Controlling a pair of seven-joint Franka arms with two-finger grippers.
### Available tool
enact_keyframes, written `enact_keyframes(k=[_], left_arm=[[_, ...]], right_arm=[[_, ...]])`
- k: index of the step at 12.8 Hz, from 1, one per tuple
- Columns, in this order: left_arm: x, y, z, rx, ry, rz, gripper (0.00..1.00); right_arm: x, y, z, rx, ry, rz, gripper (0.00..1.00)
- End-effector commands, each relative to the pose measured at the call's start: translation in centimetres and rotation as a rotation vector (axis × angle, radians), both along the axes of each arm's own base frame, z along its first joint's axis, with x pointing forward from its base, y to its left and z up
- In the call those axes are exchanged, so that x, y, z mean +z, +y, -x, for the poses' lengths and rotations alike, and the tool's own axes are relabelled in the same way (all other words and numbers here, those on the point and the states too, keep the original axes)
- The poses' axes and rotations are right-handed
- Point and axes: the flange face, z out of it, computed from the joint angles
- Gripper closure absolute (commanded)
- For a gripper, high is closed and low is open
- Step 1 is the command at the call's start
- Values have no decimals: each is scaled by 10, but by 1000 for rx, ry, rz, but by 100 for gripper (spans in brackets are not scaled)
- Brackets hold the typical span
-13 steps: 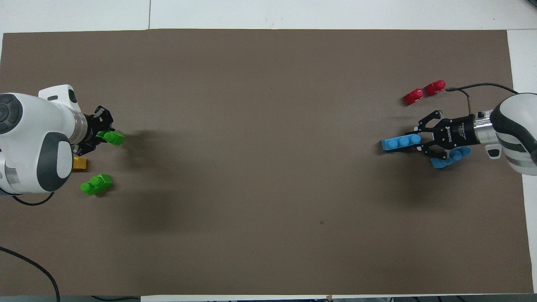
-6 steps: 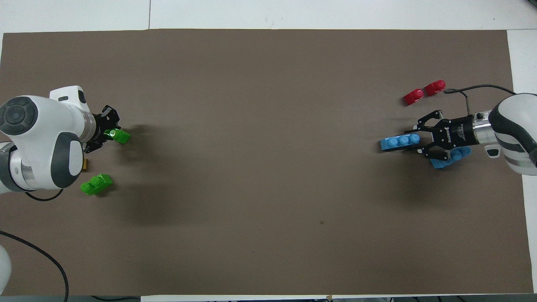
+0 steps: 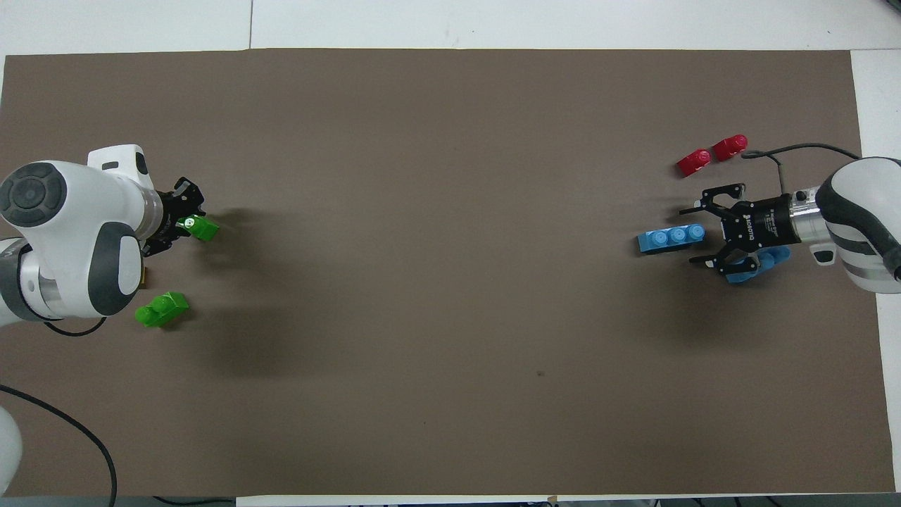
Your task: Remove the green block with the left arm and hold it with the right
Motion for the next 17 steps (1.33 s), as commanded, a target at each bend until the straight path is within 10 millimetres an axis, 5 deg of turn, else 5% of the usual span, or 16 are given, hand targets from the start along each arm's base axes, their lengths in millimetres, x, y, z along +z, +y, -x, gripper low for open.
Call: enact_keyframes(k=[1,4,10,14,17], left_arm=[[13,-2,-2,-16,-5,8,0],[57,1,2,-20,26,3,0],[186,4,13,-21,-24,16,0],[267,6,15,-483,3,-40,0],[298,3,26,-708,20,-63,0]], right_arm=[[26,6,-3,-17,32,11,6],[68,11,-6,-23,47,12,6],[184,39,-18,26,-35,71,0],[244,96,-21,248,-152,305,0],[268,103,-11,294,-189,316,0]])
